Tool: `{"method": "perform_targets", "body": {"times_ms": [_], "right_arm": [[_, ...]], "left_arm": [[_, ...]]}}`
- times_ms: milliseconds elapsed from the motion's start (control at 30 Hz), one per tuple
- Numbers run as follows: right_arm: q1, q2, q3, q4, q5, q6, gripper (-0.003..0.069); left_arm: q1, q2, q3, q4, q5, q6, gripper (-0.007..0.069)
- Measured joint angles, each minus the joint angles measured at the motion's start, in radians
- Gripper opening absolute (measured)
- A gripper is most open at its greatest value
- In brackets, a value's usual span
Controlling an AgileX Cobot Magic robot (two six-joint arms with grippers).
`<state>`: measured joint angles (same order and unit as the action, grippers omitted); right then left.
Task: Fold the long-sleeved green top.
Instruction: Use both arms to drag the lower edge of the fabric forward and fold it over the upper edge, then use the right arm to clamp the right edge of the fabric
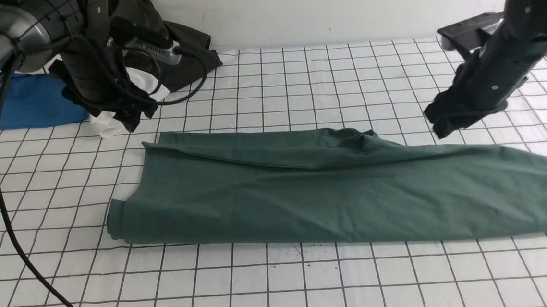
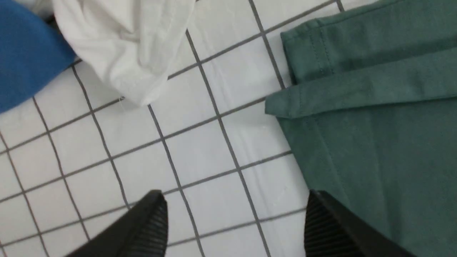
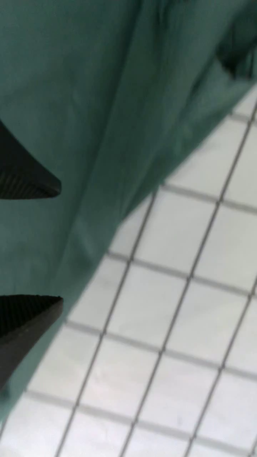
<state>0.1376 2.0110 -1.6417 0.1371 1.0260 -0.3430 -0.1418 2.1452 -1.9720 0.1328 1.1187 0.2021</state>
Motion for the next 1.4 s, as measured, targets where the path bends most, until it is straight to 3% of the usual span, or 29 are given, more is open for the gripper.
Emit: {"method": "perform_targets", "body": {"times_ms": [67,200,233,367,467,700,867,1100,1233,1400], "right_arm": [[0.05,0.018,0.0,0.091,0.032,-0.076,0.0309],[0.11,0.065,0.0,0.12,0.016,-0.129,0.0251],[0.136,0.095,0.0,0.108,-0.02,-0.132,0.0218],[0.153,0.151,0.0,0.052,-0.139,-0.075,0.0153],[0.151,0.164,0.0,0.003,-0.242,0.019,0.0125],[0.104,0.164,-0.06,-0.165,-0.386,0.302,0.0115],[0.03,0.159,-0.185,-0.263,-0.233,0.433,0.0115],[-0.084,0.023,-0.233,-0.326,0.111,0.378,0.0118],[-0.153,-0.089,-0.1,-0.304,0.16,0.366,0.0118],[-0.231,-0.24,0.211,-0.273,0.063,0.368,0.0123]], "left_arm": [[0.0,-0.007,-0.017,-0.068,0.052,0.002,0.0423],[0.0,-0.007,-0.019,-0.133,0.091,0.04,0.0324],[0.0,-0.004,-0.019,-0.16,0.105,0.067,0.0245],[0.0,0.002,-0.019,-0.174,0.11,0.114,0.0069],[0.0,0.005,-0.019,-0.176,0.11,0.13,0.0012],[0.0,0.008,-0.019,-0.208,0.11,0.139,-0.0008],[0.0,0.008,-0.019,-0.227,0.11,0.141,-0.0008],[0.0,0.008,-0.019,-0.28,0.11,0.168,-0.0008],[0.0,0.008,-0.019,-0.325,0.11,0.2,-0.0008],[0.0,0.008,-0.019,-0.36,0.11,0.221,-0.0008]]}}
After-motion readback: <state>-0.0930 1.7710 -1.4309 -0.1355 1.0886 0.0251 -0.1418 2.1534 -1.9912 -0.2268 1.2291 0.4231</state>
